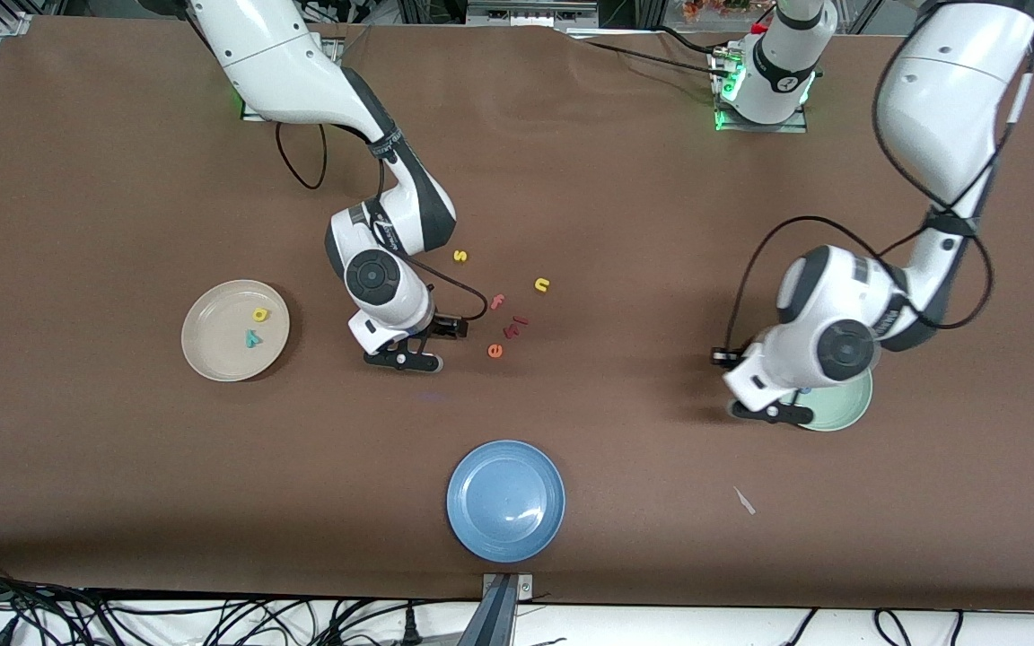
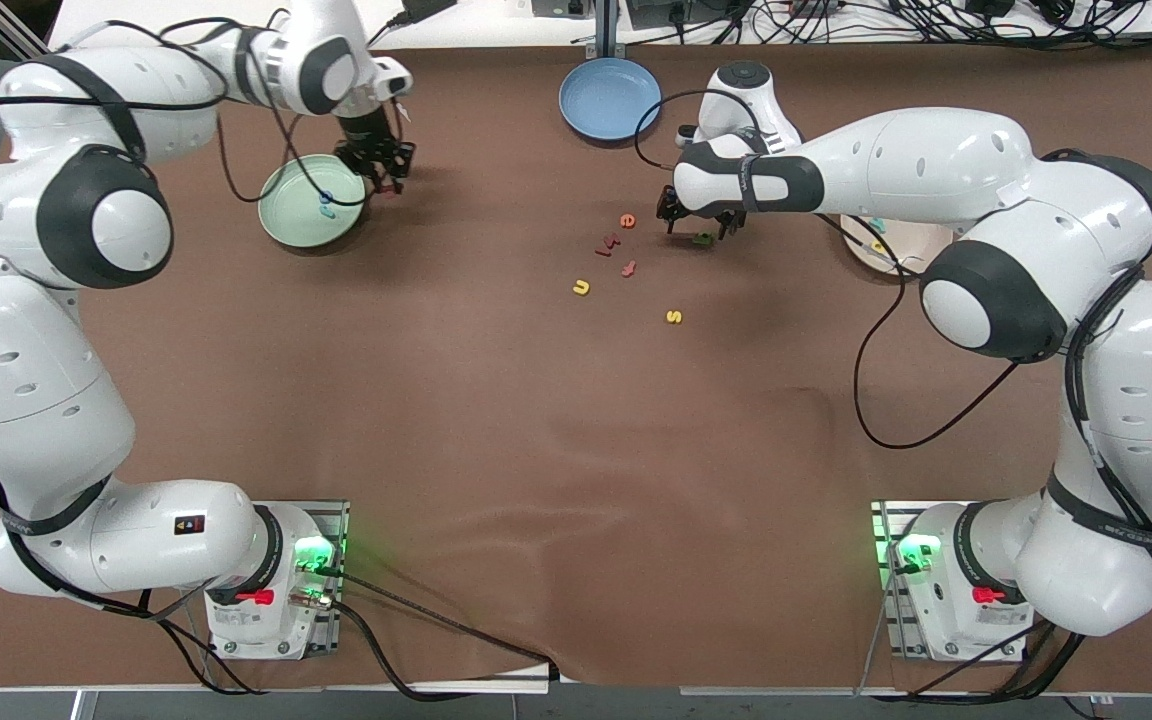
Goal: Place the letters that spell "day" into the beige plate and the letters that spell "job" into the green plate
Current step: 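Grasp the pink b and green b with the left and right grippers, then place the pink b and green b onto the green and beige plates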
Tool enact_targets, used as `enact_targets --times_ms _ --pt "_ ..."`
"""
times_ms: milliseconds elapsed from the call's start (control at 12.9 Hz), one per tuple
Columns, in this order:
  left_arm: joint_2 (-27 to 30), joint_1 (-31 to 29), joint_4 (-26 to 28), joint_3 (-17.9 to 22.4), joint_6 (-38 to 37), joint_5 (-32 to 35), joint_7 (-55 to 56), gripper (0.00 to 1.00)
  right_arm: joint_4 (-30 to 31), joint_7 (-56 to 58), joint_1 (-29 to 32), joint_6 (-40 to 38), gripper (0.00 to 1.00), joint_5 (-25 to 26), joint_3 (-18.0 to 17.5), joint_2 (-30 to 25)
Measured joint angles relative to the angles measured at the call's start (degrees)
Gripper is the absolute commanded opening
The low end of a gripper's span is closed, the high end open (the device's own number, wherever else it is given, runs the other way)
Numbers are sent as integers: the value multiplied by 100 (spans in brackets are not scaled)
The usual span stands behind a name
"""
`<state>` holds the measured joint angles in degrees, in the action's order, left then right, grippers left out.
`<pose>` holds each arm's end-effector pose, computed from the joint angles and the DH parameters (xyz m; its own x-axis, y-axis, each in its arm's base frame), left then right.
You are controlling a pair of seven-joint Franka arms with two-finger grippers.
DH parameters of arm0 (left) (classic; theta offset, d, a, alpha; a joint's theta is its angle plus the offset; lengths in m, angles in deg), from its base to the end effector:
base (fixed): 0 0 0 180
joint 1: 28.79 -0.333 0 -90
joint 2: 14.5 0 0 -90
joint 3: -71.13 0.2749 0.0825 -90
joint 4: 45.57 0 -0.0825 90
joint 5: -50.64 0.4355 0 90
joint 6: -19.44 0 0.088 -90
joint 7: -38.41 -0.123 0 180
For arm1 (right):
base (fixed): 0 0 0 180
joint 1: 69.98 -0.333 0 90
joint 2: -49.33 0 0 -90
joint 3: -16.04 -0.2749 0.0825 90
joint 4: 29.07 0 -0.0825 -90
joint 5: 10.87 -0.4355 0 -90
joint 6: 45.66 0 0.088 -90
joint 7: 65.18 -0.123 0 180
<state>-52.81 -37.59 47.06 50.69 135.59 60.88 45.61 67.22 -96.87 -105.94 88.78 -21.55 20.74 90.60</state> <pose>0.6693 -0.1144 0.1566 0.9679 -0.1286 -0.2160 -0.1202 -0.9914 0.0518 0.5783 0.3578 0.0934 0.9892 -0.1205 -0.0836 -0.1236 -0.9918 -0.0330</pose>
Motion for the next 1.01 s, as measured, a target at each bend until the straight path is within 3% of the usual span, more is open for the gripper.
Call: enact_targets --times_ms 155,310,388,465,543,620,930,1008 --pt "-1 -479 14 44 -38 4 -834 1 189 3 0 285 99 0 3 -6" --pt "-3 -850 55 83 -67 40 -1443 2 319 8 -1 423 86 1 3 -36" --pt "-11 -995 75 88 -115 142 -1643 5 336 9 -1 430 81 3 4 -58" --pt "-21 -1119 82 90 -179 213 -1830 17 352 9 -1 430 81 3 9 -81" --pt "-40 -1219 90 90 -208 248 -1996 72 384 9 -2 430 80 3 8 -113" --pt "-72 -1284 101 91 -217 331 -2117 100 438 10 -3 430 76 3 9 -157" --pt "-41 -1240 58 -72 -216 575 -2271 100 587 31 -4 432 58 4 10 -263" --pt "59 -1193 18 -127 -264 575 -2273 100 601 32 -4 432 58 4 11 -277"
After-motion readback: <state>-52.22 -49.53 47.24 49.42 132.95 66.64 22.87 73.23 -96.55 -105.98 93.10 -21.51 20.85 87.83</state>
